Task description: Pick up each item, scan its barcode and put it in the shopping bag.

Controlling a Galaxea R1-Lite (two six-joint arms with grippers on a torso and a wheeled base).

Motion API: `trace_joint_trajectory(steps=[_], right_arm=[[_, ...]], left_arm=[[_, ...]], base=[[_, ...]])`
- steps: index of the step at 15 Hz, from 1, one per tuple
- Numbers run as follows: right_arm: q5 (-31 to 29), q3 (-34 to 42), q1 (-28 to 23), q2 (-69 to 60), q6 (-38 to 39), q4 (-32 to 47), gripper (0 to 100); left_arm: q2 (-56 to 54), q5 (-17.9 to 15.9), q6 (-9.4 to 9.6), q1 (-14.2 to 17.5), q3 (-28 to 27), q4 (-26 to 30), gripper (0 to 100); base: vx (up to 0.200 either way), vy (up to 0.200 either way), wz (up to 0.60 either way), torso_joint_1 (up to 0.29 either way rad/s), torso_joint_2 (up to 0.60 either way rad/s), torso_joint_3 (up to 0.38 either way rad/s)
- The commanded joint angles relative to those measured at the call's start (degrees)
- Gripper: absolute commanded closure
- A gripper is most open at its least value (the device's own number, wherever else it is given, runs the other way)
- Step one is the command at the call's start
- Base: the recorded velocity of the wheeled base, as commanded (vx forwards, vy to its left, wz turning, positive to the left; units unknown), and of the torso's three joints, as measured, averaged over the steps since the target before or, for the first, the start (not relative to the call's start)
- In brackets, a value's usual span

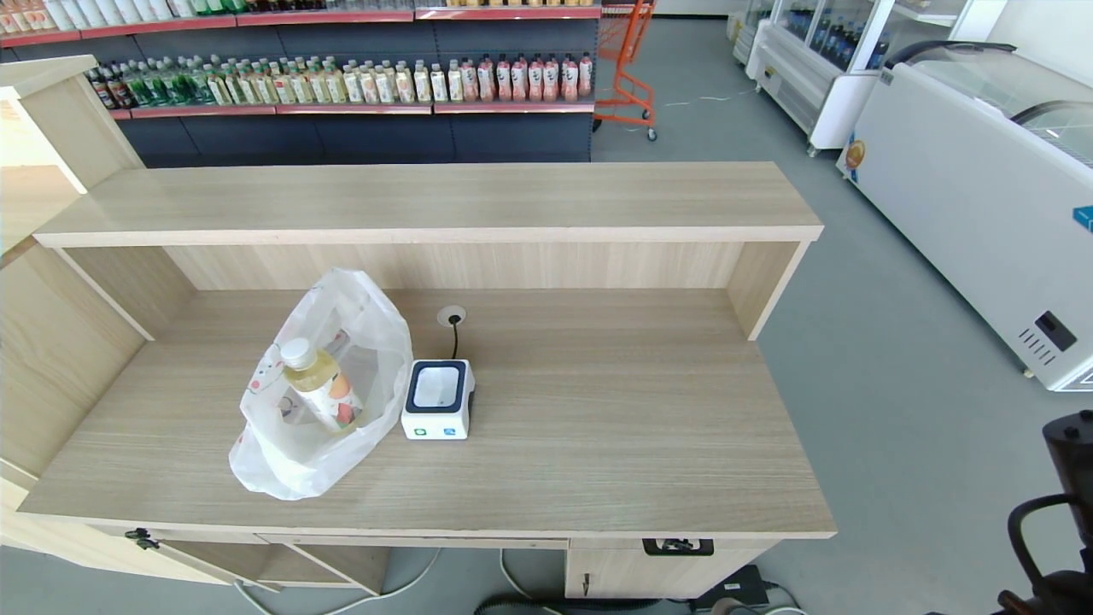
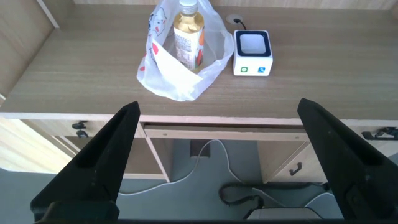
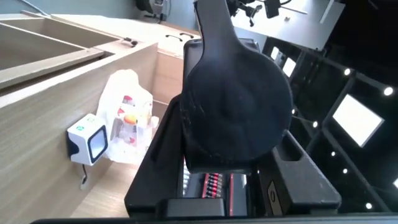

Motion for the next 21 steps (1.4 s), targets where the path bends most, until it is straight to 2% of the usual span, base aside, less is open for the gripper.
trace_joint_trajectory(steps=[1,18,20,21], right_arm=[[-0.01,0.08,-0.62,-0.25,-4.58,-0.04,100],[1.4,0.17,-1.85,0.02,-4.58,0.05,100],[1.4,-0.88,-5.63,1.16,-2.71,-0.48,100],[1.4,-1.5,-6.95,1.25,1.95,-0.92,100]], left_arm=[[-0.02,-0.01,-0.02,0.0,0.01,-0.01,0],[-0.02,-0.01,-0.02,0.0,0.01,-0.01,0],[-0.02,-0.01,-0.02,0.0,0.01,-0.01,0],[-0.02,-0.01,-0.02,0.0,0.01,-0.01,0]], base=[[0.0,0.0,0.0,0.0,0.0,0.0],[0.0,0.0,0.0,0.0,0.0,0.0],[0.0,0.0,0.0,0.0,0.0,0.0],[0.0,0.0,0.0,0.0,0.0,0.0]])
